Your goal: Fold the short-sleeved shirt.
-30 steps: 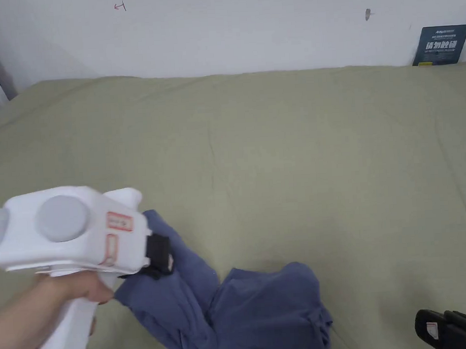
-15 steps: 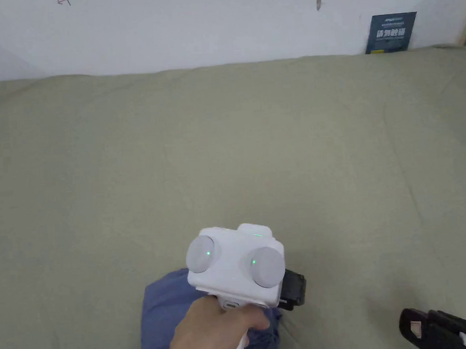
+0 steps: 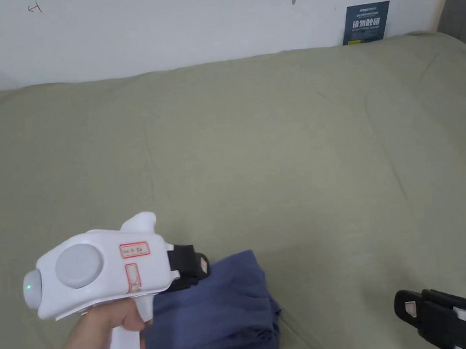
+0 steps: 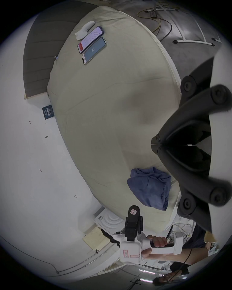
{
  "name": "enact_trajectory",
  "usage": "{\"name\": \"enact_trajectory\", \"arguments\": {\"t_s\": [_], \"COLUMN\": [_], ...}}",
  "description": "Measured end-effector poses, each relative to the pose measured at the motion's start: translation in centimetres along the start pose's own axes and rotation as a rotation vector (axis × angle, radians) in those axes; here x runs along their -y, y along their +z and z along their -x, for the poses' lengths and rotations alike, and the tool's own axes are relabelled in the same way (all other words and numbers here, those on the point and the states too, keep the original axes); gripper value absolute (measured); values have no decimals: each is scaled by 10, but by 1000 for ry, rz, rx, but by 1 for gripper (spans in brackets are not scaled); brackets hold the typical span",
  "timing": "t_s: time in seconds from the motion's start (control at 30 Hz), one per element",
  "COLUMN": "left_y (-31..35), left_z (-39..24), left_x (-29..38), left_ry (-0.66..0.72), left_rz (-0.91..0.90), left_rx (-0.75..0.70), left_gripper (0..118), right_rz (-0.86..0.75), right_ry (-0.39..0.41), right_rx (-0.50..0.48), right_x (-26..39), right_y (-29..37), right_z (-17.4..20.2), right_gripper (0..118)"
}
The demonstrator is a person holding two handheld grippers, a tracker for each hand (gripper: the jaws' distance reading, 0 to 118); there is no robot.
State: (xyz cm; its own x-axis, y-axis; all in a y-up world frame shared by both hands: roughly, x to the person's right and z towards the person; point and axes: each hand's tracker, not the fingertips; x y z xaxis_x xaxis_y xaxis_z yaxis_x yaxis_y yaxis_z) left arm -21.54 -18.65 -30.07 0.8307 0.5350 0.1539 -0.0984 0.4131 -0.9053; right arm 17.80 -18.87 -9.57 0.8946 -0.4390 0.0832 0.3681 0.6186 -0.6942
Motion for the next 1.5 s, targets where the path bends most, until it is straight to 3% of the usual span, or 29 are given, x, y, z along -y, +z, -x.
{"name": "enact_trajectory", "arguments": {"t_s": [0.17, 0.37, 0.47, 0.57, 0.73, 0.87, 0.93, 1.07, 1.1, 1.13, 1.2, 1.3, 1.4, 1.5], "left_y": [-62, -120, -104, -65, 11, 42, 42, 25, 17, 13, 1, -14, -32, -53], "left_z": [8, -4, 1, 4, 48, 104, 129, 151, 157, 158, 162, 169, 160, 155], "left_x": [14, 47, 39, 28, 15, 16, 19, 22, 19, 20, 25, 32, 38, 40], "left_ry": [88, 70, 96, 30, 37, 92, 148, 178, 183, 185, 198, 271, 237, 288], "left_rz": [164, 244, 238, 183, 95, 62, 69, 109, 139, 144, 136, 131, 131, 152], "left_rx": [158, 139, 169, 196, 155, 52, 22, 93, 140, 148, 155, 370, 430, 549], "left_gripper": [2, 2, 2, 2, 2, 2, 2, 2, 6, 30, 114, 118, 118, 118], "right_rz": [33, 68, 97, 116, 208, 334, 413, 504, 519, 510, 504, 480, 475, 473], "right_ry": [24, 41, 95, 132, 175, 80, -9, -131, -183, -238, -322, -342, -332, -323], "right_rx": [-5, 7, 10, -15, -163, -396, -490, -561, -587, -615, -662, -637, -632, -625], "right_x": [3, 2, -2, -9, -20, -22, -16, 4, 7, 11, 13, 14, 15, 14], "right_y": [-8, -12, -21, -40, -101, -173, -205, -245, -251, -251, -253, -249, -247, -247], "right_z": [12, 21, 32, 50, 88, 99, 94, 68, 59, 49, 36, 30, 34, 36], "right_gripper": [0, 0, 0, 0, 0, 0, 0, 0, 0, 0, 0, 0, 0, 0]}}
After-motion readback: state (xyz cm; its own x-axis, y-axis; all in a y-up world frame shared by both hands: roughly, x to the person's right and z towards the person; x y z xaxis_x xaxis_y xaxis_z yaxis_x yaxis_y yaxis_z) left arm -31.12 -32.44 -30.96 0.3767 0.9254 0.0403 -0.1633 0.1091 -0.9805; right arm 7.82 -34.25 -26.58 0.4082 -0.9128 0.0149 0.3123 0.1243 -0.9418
